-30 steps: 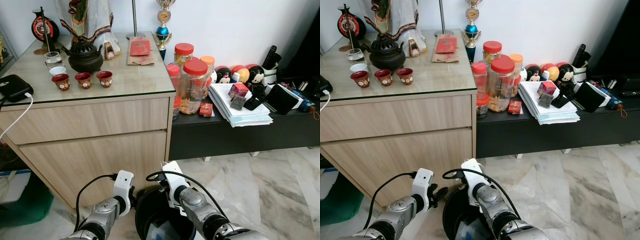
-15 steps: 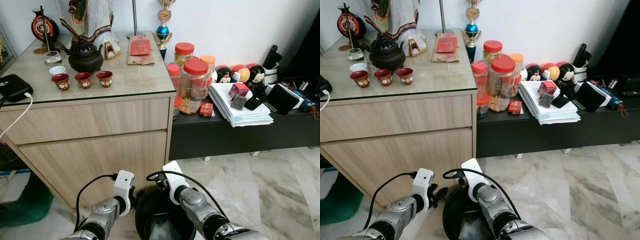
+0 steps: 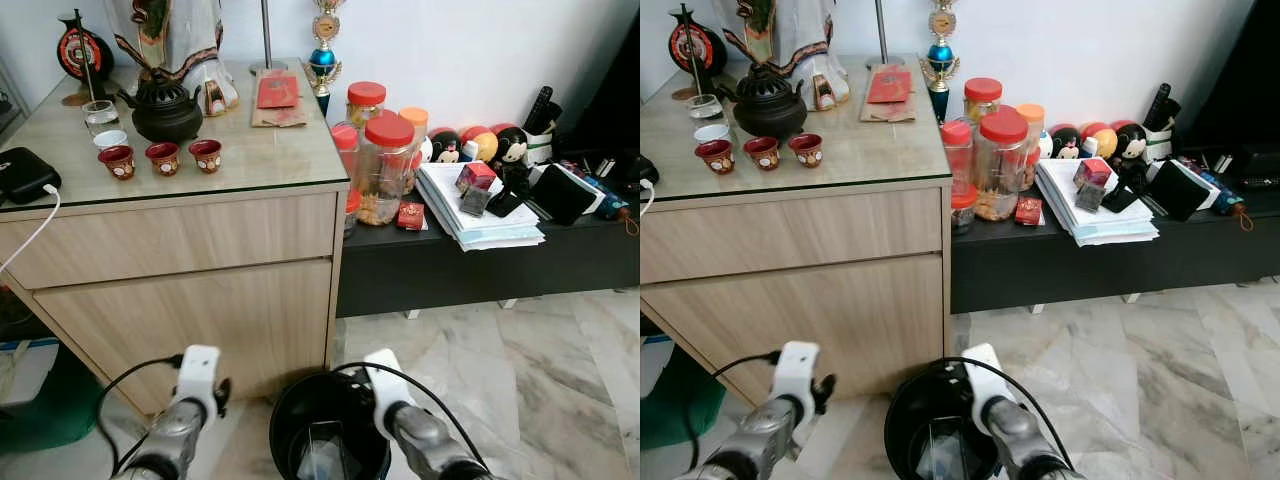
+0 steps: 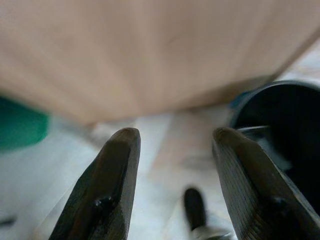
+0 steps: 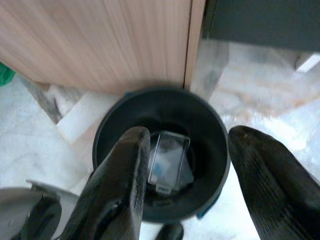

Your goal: Picking trash to rubbish bin

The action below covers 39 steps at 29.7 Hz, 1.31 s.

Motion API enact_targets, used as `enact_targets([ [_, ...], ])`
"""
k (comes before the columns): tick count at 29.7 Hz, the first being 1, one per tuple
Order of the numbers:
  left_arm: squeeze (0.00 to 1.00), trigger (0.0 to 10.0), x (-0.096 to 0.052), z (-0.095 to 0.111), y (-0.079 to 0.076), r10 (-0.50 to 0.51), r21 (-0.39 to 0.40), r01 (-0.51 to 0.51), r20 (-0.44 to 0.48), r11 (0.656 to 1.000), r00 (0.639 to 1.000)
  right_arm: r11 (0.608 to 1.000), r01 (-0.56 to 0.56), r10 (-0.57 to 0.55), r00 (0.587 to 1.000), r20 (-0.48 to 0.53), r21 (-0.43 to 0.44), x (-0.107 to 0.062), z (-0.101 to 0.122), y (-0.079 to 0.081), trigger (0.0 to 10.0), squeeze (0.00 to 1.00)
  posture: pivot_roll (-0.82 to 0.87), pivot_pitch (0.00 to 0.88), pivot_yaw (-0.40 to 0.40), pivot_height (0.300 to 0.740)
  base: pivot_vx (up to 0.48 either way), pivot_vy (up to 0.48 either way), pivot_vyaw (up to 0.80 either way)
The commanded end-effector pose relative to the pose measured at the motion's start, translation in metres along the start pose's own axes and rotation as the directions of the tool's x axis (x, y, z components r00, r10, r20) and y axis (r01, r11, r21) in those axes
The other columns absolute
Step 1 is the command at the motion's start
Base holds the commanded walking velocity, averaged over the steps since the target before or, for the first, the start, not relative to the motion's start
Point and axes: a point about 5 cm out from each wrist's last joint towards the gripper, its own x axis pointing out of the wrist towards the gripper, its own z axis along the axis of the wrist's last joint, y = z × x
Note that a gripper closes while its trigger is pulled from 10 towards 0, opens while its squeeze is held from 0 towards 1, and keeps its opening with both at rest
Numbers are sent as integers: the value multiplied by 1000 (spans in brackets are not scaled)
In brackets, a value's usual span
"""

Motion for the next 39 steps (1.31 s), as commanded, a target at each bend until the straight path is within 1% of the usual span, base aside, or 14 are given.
enact_targets([
  [1,0,10000,-5,-17,8,55,-9,-55,-60,998,997,998,26,-25,999,-28,58,-4,-14,-6,10000,0,7,31,-22,740,0,0,0],
  [5,0,10000,-11,-35,14,101,-3,-102,-108,995,989,993,68,-60,995,-82,92,-12,-36,-14,10000,0,-6,24,-12,740,0,0,0],
  [8,0,10000,-14,-44,15,118,-4,-120,-141,993,983,989,92,-81,991,-104,112,-16,-46,-17,10000,0,-7,21,-9,740,0,0,0],
  [10,0,10000,-20,-59,17,136,-34,-145,-189,989,972,972,153,-131,983,-129,179,-22,-58,-23,10000,0,-11,15,-7,740,0,0,0],
  [13,0,10000,-24,-68,16,142,-21,-150,-219,989,966,958,185,-157,978,-139,221,-25,-66,-26,10000,0,-16,10,-6,740,0,0,0],
  [19,0,10000,-24,-69,14,133,-26,-142,-222,990,966,939,219,-185,972,-147,264,-27,-69,-28,10000,0,-16,0,-3,740,0,0,0],
  [25,0,10000,-19,-58,13,122,-30,-130,-191,991,974,941,212,-181,974,-138,265,-25,-66,-24,10000,0,-15,0,-1,740,0,0,0],
  [30,0,10000,-18,-56,12,115,-29,-122,-188,992,976,941,206,-176,976,-131,268,-24,-64,-22,10000,0,-14,0,-1,740,0,0,0],
  [39,0,10000,-20,-59,11,108,-27,-116,-197,993,974,942,206,-177,976,-131,264,-24,-64,-21,10000,0,-14,0,0,740,-247,0,0],
])
